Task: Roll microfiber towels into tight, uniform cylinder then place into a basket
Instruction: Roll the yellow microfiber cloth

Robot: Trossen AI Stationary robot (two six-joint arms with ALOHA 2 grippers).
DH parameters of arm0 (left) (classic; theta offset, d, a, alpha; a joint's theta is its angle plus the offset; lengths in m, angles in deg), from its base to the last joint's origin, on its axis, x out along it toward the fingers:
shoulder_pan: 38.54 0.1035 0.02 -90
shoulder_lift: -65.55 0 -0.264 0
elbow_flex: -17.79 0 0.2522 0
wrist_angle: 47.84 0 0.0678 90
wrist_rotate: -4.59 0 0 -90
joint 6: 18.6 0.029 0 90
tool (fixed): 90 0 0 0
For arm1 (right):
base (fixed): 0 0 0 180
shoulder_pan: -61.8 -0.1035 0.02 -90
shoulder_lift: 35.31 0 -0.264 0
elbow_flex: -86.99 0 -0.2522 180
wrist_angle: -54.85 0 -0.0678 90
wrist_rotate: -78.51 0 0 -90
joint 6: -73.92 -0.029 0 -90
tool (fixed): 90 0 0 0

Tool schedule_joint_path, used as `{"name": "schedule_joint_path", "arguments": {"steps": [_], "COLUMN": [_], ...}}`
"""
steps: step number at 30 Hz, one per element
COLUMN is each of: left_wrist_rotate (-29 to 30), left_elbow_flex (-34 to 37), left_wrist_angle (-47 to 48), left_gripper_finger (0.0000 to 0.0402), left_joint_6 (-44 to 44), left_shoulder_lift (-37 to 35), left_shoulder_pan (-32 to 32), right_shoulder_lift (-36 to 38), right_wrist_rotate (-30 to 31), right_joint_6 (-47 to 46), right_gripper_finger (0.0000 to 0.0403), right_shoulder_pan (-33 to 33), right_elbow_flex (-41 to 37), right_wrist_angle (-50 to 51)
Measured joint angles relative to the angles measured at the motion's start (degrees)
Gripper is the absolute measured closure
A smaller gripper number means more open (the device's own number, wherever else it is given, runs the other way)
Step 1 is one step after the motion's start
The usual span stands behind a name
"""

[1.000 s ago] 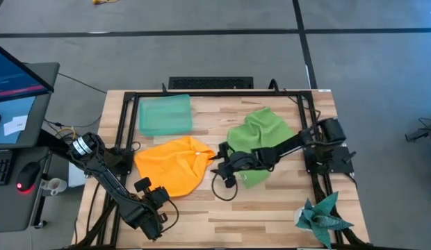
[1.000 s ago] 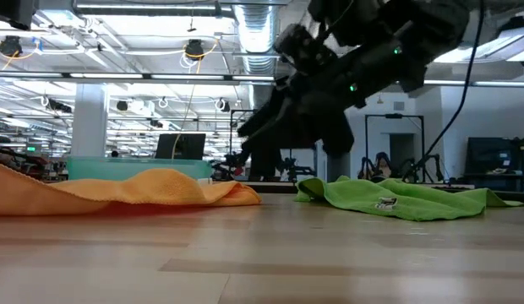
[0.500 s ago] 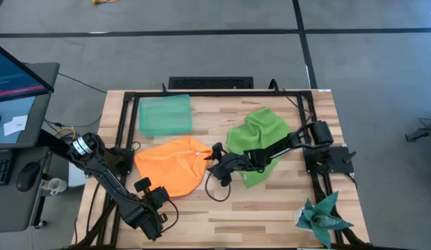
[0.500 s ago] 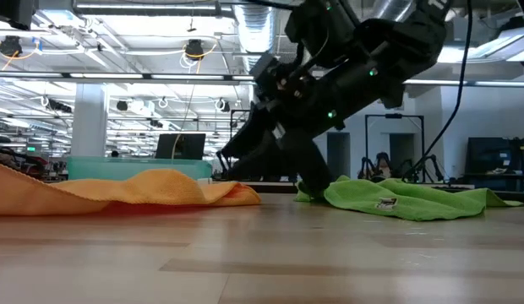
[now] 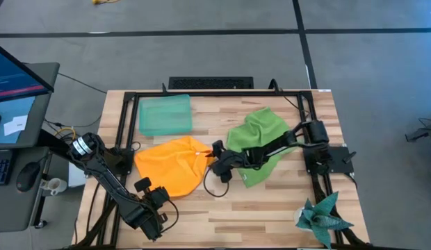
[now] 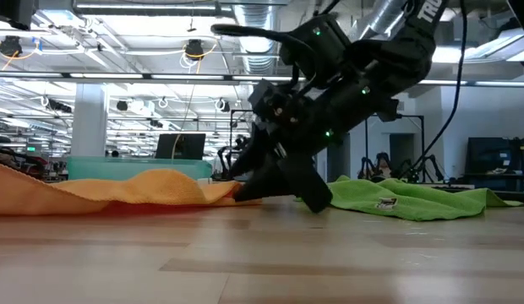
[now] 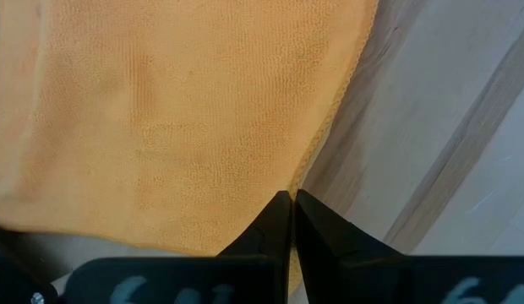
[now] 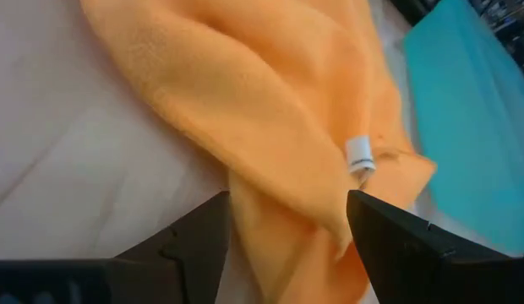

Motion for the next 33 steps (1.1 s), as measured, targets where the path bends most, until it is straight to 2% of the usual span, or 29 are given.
{"name": "schedule_joint_path", "arguments": {"steps": [19, 24, 33], "left_wrist_rotate": [6.1, 7.2, 7.2], "left_elbow_flex": [0.0, 0.0, 0.0], "left_wrist_angle": [-0.3, 0.1, 0.2], "left_gripper_finger": [0.0398, 0.0398, 0.0398], "left_joint_6": [3.2, 3.2, 3.2], "left_shoulder_lift": [0.0, 0.0, 0.0], "left_shoulder_pan": [-0.1, -0.1, -0.1], "right_shoulder_lift": [-1.2, -1.2, -1.2], "right_wrist_rotate": [2.9, 2.9, 2.8], "right_joint_6": [-0.2, -0.1, -1.3], "right_gripper_finger": [0.0148, 0.0178, 0.0258], "right_shoulder_pan": [1.3, 0.9, 1.0], "right_elbow_flex": [3.0, 3.0, 3.0], "right_wrist_angle": [2.8, 2.8, 2.7]}}
